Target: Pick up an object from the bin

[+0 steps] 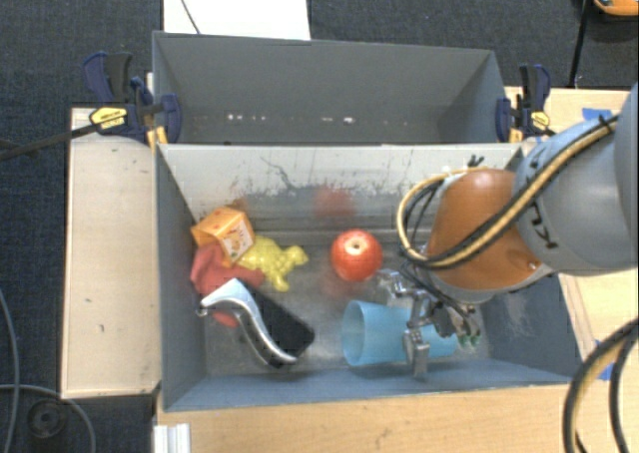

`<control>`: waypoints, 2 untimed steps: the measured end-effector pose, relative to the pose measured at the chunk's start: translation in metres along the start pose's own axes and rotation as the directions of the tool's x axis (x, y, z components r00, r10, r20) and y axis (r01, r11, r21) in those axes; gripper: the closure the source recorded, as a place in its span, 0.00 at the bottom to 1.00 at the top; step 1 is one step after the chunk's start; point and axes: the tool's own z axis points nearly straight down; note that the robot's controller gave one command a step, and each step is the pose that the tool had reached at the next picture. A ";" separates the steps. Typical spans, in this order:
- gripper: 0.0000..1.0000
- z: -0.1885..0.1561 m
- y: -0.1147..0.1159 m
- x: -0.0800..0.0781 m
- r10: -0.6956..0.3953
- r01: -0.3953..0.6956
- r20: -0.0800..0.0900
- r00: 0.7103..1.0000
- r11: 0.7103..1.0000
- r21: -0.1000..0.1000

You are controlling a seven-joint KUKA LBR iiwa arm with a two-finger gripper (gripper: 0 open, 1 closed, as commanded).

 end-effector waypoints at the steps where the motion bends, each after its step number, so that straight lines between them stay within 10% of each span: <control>1: 1.00 0.000 0.003 -0.007 -0.119 0.119 0.014 0.993 0.993 -0.020; 2: 0.00 0.002 0.003 -0.007 -0.119 0.119 0.016 0.993 0.993 -0.018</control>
Offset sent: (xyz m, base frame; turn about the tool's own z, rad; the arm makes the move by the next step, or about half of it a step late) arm 0.0000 0.0000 0.0000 0.0000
